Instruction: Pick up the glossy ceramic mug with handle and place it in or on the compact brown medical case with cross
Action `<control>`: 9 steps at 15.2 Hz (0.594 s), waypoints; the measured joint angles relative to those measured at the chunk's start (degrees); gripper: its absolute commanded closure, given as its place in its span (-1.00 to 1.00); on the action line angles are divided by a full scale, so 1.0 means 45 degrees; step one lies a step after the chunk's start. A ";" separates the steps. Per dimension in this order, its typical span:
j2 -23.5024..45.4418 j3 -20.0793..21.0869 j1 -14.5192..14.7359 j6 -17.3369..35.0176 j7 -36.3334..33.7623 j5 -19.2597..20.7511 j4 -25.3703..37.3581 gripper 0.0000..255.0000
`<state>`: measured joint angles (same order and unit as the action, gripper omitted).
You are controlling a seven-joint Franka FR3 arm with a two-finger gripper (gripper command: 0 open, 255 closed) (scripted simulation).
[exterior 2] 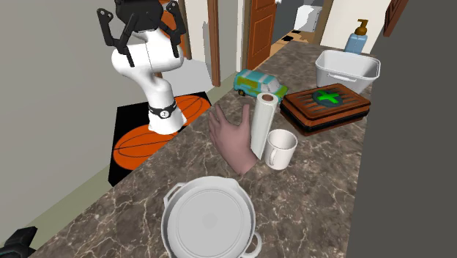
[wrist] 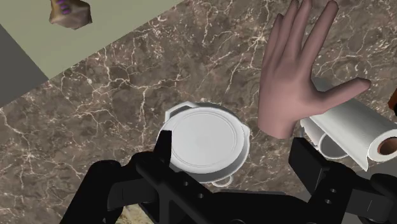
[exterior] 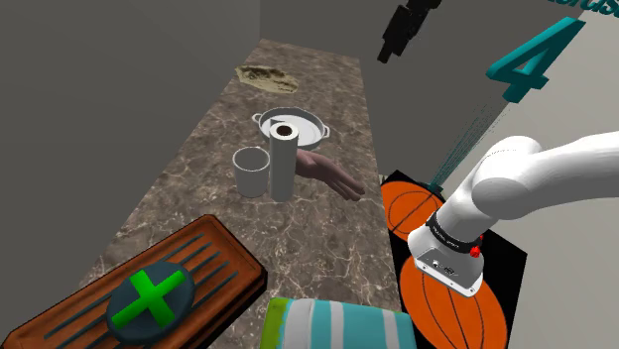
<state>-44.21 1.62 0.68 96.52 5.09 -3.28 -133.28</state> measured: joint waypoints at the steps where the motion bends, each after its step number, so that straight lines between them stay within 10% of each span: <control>1: 0.0000 0.0000 0.0000 0.0000 0.0000 0.0000 0.0000 -1.00; 9: 0.1142 0.1729 0.0608 0.2152 -0.1334 -0.0612 -0.0851 -1.00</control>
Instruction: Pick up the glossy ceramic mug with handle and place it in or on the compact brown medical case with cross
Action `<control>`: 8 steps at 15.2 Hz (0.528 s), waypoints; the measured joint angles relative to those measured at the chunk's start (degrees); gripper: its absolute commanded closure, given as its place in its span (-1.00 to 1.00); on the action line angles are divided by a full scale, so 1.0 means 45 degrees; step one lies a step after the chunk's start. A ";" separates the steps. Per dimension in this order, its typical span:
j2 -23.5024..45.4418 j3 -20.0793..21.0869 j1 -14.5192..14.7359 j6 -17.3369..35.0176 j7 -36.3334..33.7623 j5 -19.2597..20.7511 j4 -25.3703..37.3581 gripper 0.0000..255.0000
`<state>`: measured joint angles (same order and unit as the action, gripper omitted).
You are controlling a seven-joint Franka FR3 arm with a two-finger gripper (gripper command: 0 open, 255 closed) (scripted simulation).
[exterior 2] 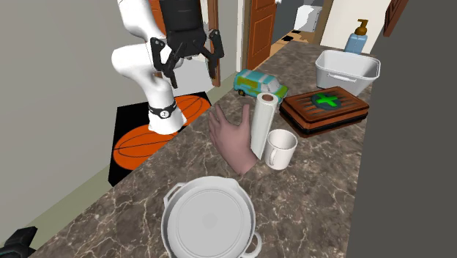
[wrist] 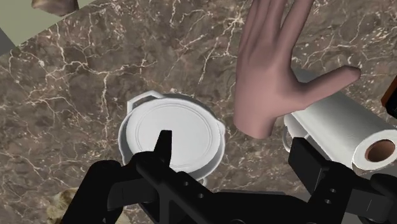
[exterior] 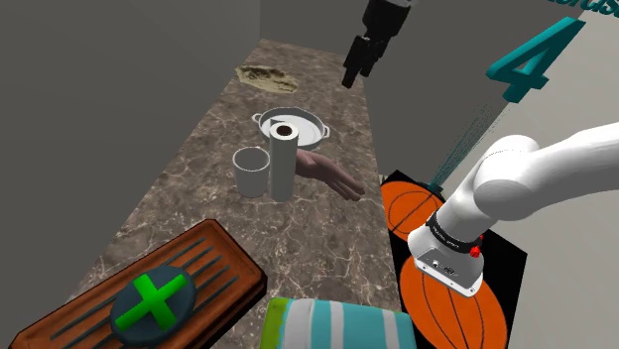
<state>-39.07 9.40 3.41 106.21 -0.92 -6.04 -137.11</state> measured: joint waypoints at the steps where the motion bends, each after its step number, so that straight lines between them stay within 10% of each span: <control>1: 0.0220 0.0240 0.0073 0.0209 -0.0195 -0.0054 0.0036 -1.00; 8: 0.2132 0.2070 0.0476 0.2342 -0.1695 -0.0203 -0.0038 -1.00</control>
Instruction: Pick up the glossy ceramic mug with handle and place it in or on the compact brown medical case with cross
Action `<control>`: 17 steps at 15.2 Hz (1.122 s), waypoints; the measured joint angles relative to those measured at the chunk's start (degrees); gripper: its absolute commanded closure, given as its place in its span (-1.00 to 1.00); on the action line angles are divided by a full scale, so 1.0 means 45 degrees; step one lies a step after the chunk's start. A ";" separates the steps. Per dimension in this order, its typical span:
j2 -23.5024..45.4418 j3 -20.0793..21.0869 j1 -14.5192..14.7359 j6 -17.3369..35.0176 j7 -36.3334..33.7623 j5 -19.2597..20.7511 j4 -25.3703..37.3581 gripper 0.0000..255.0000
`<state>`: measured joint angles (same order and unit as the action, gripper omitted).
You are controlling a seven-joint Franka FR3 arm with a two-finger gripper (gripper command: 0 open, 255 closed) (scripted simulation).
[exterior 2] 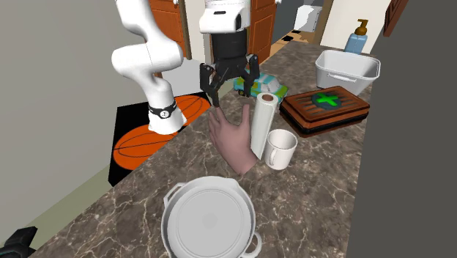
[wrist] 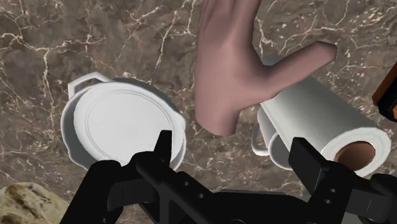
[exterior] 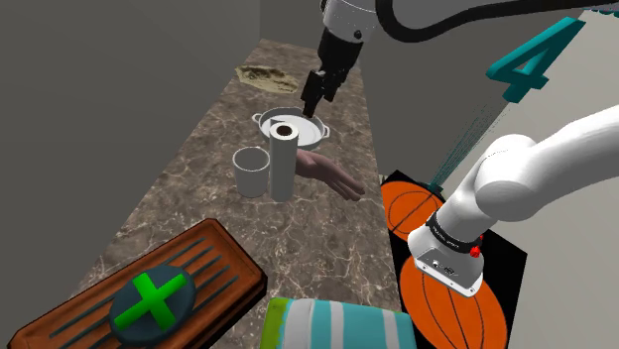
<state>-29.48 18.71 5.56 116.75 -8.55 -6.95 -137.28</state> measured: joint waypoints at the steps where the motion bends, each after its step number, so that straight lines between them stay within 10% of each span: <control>1: 0.0411 0.0269 0.0005 0.0264 -0.0240 0.0068 0.0164 -1.00; 8: 0.2940 0.2129 0.0042 0.2001 -0.2202 0.0975 0.0915 -1.00; 17: 0.7252 0.3752 0.0209 0.3262 -0.5627 0.4362 0.3057 -1.00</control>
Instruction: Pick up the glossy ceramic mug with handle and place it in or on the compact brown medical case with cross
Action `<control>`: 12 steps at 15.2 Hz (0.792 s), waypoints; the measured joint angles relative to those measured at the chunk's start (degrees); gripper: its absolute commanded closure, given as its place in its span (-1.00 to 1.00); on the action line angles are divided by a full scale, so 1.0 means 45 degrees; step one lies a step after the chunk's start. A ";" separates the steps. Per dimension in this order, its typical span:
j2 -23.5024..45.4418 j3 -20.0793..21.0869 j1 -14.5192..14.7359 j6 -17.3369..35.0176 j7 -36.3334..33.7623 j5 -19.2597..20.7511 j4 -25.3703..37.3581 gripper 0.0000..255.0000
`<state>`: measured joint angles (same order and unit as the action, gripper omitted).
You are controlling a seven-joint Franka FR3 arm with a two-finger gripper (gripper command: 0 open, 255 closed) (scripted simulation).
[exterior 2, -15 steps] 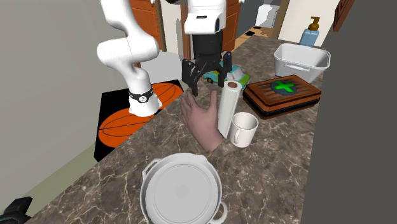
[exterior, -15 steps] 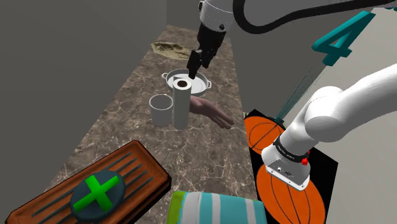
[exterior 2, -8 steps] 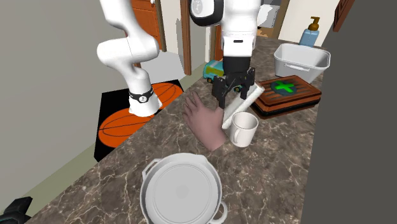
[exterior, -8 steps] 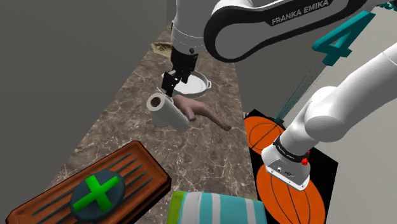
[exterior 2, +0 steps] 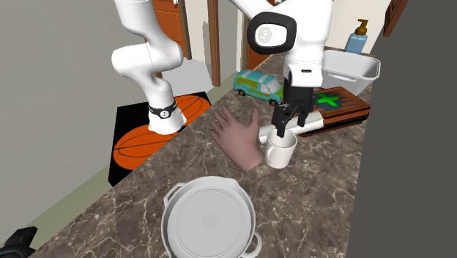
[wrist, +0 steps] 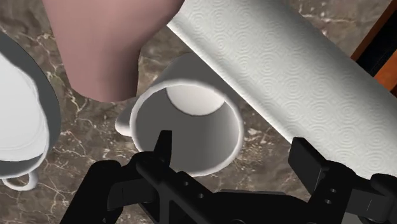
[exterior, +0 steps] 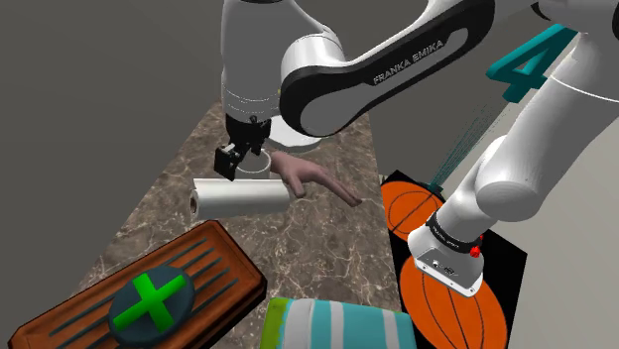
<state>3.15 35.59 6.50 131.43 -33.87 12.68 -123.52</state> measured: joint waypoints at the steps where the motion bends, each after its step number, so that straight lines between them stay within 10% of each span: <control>1: 0.0144 0.0003 0.0030 0.0155 -0.0134 0.0155 -0.0068 -1.00; 12: 0.1126 -0.0182 0.0134 0.1015 -0.0799 0.1143 -0.0224 -1.00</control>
<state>8.22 34.77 7.10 136.00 -37.46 17.82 -124.53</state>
